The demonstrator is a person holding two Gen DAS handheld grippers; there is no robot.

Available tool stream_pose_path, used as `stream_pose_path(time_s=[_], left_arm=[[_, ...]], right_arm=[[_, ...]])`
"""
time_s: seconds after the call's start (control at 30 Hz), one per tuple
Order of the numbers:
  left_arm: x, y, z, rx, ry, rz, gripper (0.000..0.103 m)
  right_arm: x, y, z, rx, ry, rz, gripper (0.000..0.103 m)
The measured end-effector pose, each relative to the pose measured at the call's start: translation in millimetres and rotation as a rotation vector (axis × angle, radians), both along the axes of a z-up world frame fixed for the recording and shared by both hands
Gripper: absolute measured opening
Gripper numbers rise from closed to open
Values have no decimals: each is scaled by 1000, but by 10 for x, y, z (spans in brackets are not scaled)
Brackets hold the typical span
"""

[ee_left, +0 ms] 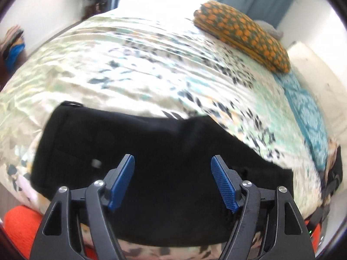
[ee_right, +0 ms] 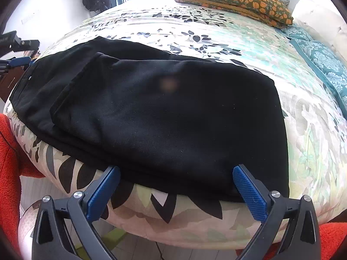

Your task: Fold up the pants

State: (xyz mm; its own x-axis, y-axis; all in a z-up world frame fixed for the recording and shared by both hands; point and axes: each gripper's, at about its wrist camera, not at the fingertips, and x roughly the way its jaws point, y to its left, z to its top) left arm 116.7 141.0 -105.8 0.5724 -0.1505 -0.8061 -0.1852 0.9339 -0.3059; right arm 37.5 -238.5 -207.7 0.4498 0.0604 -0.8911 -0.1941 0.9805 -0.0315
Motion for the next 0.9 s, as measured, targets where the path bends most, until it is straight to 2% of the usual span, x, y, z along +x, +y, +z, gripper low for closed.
stream_pose_path(time_s=[0.07, 0.13, 0.2, 0.27, 0.37, 0.43, 0.47, 0.57, 0.67, 0.73, 0.77, 0.8, 0.83, 0.9], left_arm=[[32, 548, 21, -5, 21, 102, 75], [73, 1006, -38, 2, 56, 158, 76], [94, 1368, -242, -28, 132, 194, 76], [91, 1569, -520, -92, 202, 195, 76], [137, 1589, -937, -151, 324, 134, 76], [172, 1550, -1086, -220, 358, 105, 82], [197, 1536, -1112, -234, 361, 98, 88], [252, 1455, -1191, -236, 371, 69, 98], [333, 1445, -1187, -240, 404, 53, 99], [355, 1500, -1175, -282, 415, 58, 96], [333, 1537, -1151, -312, 393, 80, 87], [297, 1578, -1120, -373, 363, 83, 47], [240, 1629, -1091, -427, 346, 96, 38], [153, 1662, -1002, -444, 300, 129, 22]], right_arm=[[9, 4, -2, 0, 0, -3, 103], [25, 19, -3, 1, 1, -7, 103], [36, 24, -3, 4, 1, -13, 103], [59, 26, -8, 4, 2, -16, 103], [61, 30, -10, 3, 2, -17, 103], [56, 26, -11, 1, 1, -17, 103], [55, 26, -11, 0, 0, -16, 103], [57, 24, -11, 1, 1, -16, 103], [57, 23, -11, 1, 1, -16, 103], [54, 24, -7, 3, 1, -16, 103], [49, 25, -3, 5, 1, -16, 103], [50, 23, -1, 7, 2, -16, 103], [50, 22, 4, 9, 2, -16, 103], [49, 3, 18, 23, 4, -18, 103]])
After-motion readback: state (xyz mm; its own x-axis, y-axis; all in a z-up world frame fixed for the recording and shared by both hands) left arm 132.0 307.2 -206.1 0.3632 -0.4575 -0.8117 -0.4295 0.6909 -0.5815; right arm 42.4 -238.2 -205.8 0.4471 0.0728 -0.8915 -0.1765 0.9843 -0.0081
